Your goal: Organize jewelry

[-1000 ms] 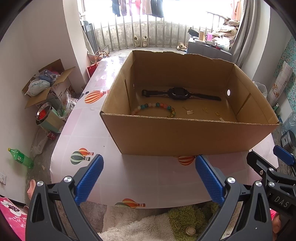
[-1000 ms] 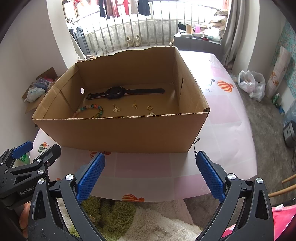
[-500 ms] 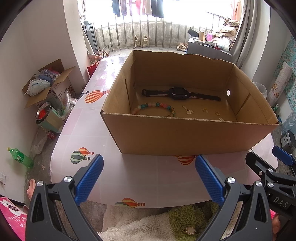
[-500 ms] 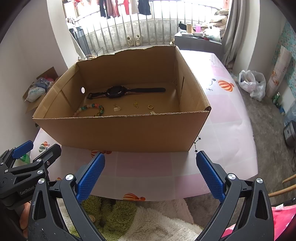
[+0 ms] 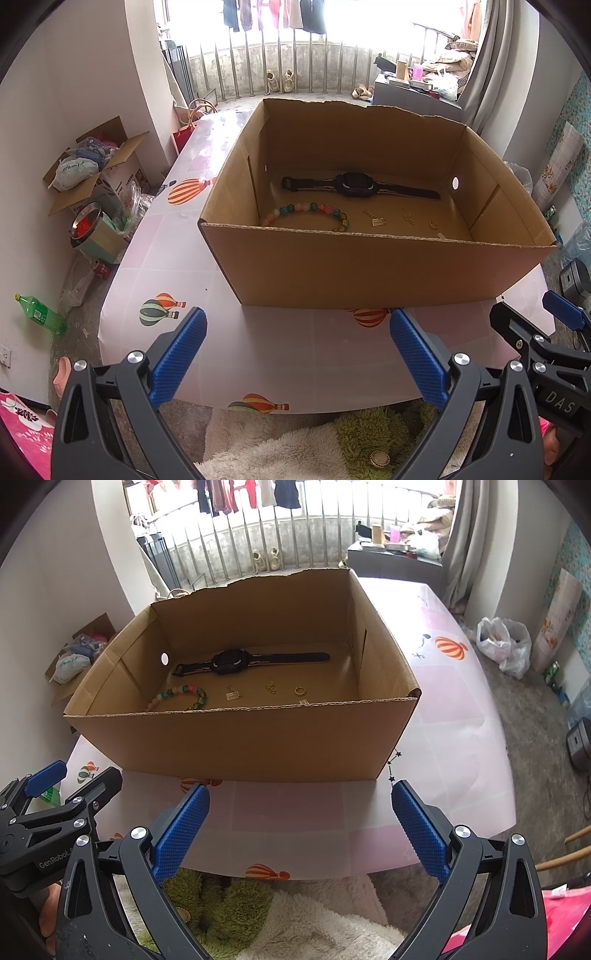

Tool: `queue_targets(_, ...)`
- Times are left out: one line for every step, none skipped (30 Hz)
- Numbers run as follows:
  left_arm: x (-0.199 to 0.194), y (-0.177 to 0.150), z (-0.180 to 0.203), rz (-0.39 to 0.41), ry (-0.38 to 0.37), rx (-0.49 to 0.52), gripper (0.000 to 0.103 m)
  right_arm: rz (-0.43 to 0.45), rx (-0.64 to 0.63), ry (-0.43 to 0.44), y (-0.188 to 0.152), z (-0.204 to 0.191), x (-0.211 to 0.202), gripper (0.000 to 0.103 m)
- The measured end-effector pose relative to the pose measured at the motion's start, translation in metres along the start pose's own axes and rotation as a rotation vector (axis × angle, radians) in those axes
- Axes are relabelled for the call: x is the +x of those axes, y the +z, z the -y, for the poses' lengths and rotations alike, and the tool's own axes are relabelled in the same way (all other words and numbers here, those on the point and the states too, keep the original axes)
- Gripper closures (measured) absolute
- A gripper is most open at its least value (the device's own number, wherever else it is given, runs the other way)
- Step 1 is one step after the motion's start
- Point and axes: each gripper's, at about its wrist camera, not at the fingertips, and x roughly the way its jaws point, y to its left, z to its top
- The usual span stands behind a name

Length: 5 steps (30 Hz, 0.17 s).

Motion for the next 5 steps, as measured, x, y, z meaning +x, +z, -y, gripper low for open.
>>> queue_targets(0.0003, -0.0003, -0.0001, -0.001, 0.0, 0.0, 0.006, 0.0, 0.001, 0.0, 0.0, -0.0001, 0.0, 0.008)
queue_targets(0.0016, -0.0002, -0.0003, -0.002, -0.002, 0.002, 0.006, 0.0, 0.001, 0.0, -0.0001, -0.0001, -0.0002, 0.008)
queue_targets(0.0022, -0.0002, -0.0001, -0.003, -0.003, 0.002, 0.006, 0.0, 0.001, 0.0, -0.0001, -0.0003, -0.0002, 0.008)
queue_targets(0.0026, -0.0001, -0.0002, -0.004, -0.004, 0.003, 0.006, 0.0, 0.002, 0.0, -0.0001, -0.0005, -0.0002, 0.008)
queue_targets(0.0024, -0.0005, -0.0002, -0.004, -0.003, 0.002, 0.006, 0.0, 0.003, 0.0, -0.0001, -0.0005, -0.0001, 0.008)
